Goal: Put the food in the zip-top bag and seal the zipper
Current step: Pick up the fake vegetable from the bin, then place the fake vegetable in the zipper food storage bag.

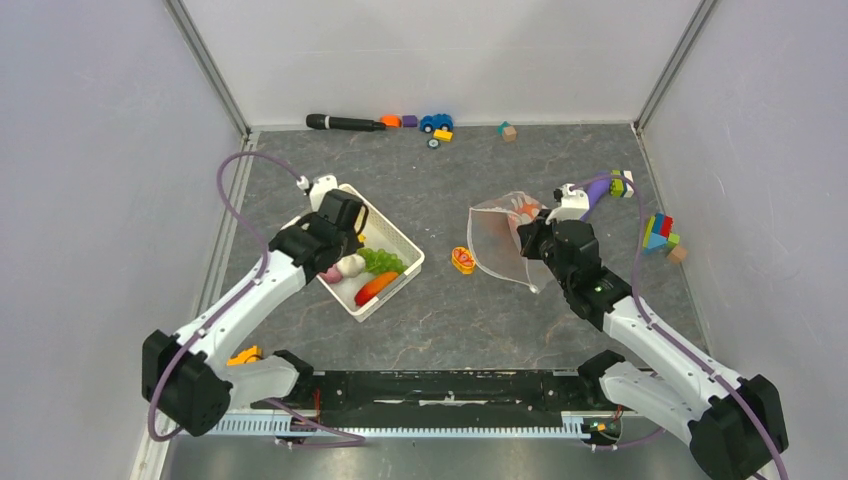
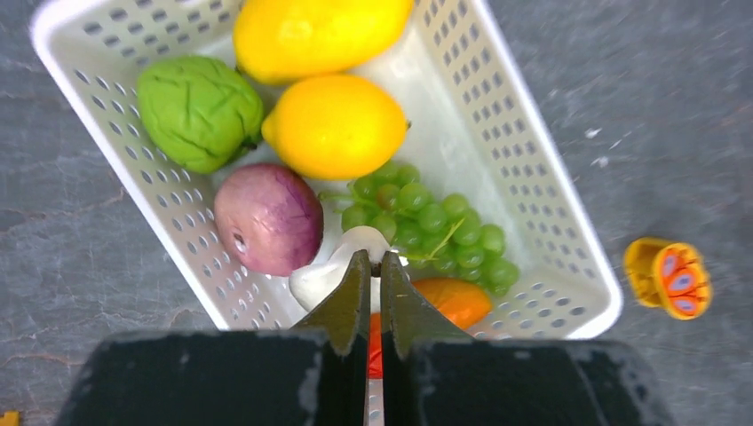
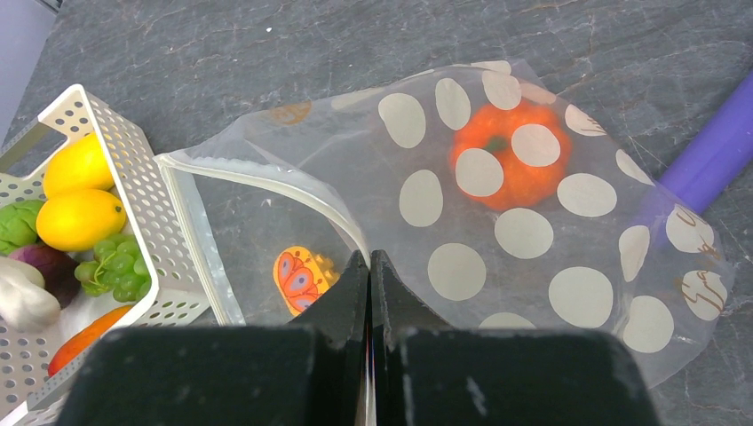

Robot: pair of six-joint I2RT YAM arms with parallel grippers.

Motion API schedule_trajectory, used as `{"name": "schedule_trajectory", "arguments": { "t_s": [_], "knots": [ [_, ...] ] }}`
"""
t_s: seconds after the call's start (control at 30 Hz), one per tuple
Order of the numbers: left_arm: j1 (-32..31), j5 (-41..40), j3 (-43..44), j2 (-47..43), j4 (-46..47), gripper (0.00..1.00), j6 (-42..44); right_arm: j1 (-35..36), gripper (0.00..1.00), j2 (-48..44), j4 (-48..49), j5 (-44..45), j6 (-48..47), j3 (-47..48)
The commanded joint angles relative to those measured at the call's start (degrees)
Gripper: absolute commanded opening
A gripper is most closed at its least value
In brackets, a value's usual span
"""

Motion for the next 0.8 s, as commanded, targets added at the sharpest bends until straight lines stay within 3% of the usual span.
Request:
{"name": "schedule_trajectory", "arguments": {
  "t_s": [0.0, 0.13, 0.43, 0.67, 0.77],
  "knots": [
    [-0.24, -4.97, 4.45, -4.67, 0.66, 0.02, 1.49, -0.12, 0.0, -1.36, 0.96, 0.48, -0.63, -0.37],
    [-0.24, -2.29, 5.21, -7.66, 4.15, 0.02, 2.98, -0.11, 0.0, -1.69, 1.05, 0.25, -0.59, -0.52],
    [-0.26, 22.03, 0.3, -14.56, 23.31, 0.02, 8.15, -0.12, 0.0, -1.95, 2.11, -2.88, 0.71, -0.49],
    [-0.32, 44.09, -2.27, -10.69, 39.65, 0.02, 6.01, -0.12, 0.0, -1.11, 3.04, -5.46, 2.41, -0.22],
    [-1.47, 47.27, -2.12, -8.1, 44.77, 0.02, 5.24, -0.14, 0.0, -0.61, 2.9, -5.86, 3.5, 0.35]
  ]
}}
